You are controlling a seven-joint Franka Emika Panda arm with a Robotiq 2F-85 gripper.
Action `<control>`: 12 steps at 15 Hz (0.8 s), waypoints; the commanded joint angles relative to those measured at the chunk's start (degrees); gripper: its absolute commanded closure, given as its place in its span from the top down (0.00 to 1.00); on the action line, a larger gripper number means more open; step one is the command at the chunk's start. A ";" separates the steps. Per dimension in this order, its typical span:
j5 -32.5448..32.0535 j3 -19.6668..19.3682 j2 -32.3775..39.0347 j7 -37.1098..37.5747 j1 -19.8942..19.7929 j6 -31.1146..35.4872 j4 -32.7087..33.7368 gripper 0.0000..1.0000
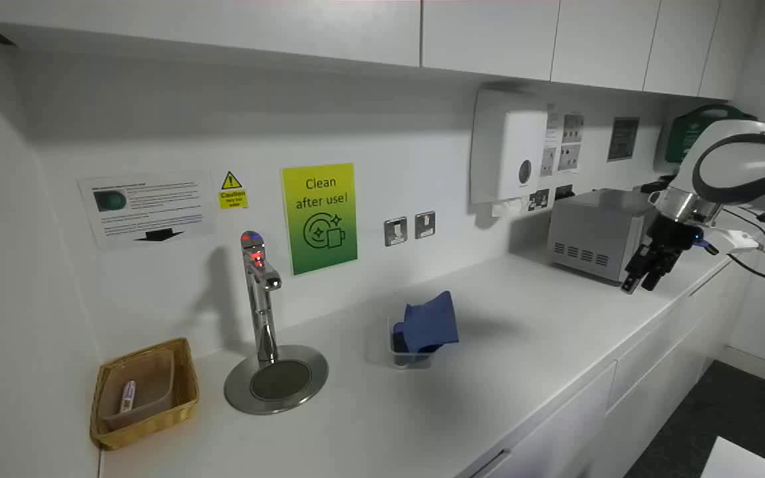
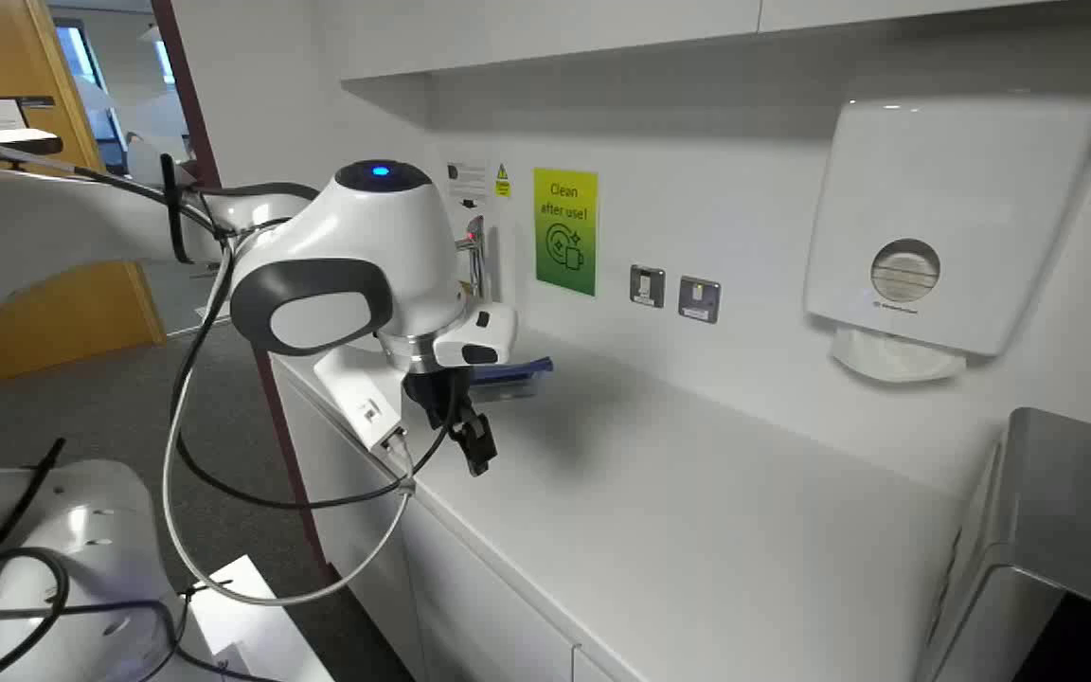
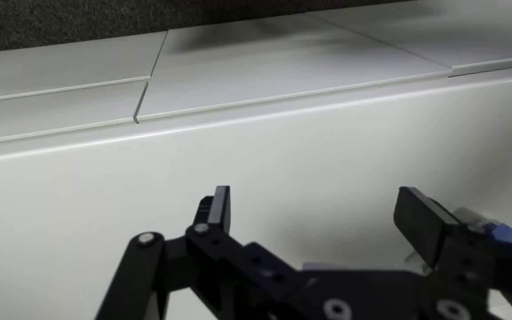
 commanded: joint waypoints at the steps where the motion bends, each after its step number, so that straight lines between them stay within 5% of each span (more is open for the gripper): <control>1: 0.66 0.71 0.32 -0.55 -0.84 -0.13 0.12 1.00; 8: 1.72 -0.27 1.32 -1.83 0.19 0.15 0.52 1.00; 12: 13.48 -3.48 7.57 -1.52 4.41 -0.08 2.96 1.00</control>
